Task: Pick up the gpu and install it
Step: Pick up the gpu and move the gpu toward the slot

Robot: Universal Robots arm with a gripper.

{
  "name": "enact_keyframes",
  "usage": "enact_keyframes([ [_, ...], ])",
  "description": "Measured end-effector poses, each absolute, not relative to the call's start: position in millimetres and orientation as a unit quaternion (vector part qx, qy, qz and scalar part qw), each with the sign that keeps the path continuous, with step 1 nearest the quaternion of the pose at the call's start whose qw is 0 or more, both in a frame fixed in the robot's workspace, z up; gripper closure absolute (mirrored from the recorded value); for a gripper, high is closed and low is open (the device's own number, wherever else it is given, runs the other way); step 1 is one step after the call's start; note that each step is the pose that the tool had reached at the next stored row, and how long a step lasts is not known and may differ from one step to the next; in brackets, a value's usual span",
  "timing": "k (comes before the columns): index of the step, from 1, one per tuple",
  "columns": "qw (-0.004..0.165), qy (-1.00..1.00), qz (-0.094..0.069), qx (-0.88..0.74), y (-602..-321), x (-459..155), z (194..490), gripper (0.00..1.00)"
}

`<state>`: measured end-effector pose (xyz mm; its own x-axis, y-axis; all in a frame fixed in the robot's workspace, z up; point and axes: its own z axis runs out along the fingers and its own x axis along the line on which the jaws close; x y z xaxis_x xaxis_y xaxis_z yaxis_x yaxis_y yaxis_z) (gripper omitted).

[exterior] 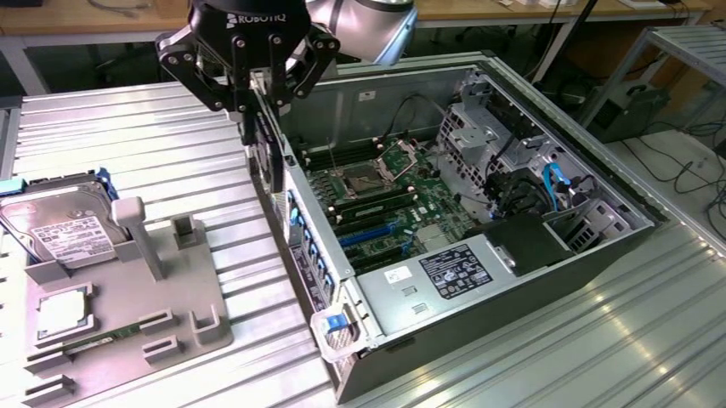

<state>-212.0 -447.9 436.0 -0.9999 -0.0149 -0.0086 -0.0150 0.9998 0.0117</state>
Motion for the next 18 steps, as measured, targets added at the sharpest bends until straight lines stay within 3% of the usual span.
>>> enact_keyframes([
  [18, 0.004, 1.000, 0.006, -0.007, -448.0, -191.2, 435.9, 0.72],
])
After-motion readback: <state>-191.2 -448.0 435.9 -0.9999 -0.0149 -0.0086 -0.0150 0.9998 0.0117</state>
